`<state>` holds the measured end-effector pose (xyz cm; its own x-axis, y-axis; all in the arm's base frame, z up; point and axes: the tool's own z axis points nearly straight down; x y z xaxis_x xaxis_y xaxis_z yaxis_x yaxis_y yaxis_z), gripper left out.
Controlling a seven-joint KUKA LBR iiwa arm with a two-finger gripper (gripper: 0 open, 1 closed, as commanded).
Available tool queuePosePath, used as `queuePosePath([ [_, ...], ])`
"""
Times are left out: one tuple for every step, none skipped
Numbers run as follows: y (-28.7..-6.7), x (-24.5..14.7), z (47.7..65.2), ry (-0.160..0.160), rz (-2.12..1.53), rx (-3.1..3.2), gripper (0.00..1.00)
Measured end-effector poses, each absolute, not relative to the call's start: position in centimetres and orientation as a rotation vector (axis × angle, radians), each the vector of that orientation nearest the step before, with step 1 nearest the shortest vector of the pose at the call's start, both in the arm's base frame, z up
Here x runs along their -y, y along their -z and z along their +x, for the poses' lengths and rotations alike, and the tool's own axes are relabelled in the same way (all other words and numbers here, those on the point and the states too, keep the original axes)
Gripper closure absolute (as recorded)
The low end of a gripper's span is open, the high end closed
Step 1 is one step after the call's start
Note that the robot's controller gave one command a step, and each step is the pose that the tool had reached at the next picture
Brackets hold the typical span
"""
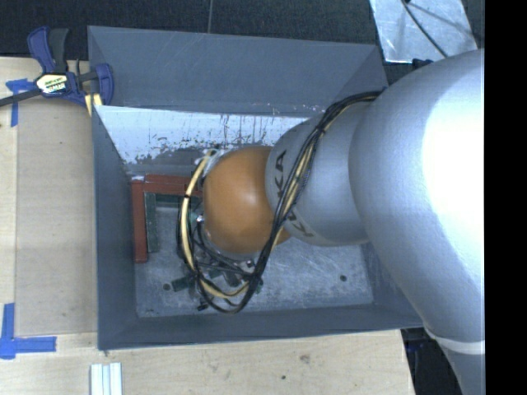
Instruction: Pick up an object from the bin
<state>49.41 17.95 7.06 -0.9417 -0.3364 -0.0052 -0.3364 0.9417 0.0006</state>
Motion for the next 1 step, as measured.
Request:
queuePosePath([
  [-25.15,-19.30,50.85,-0.003,-0.640,-3.064,1.00],
])
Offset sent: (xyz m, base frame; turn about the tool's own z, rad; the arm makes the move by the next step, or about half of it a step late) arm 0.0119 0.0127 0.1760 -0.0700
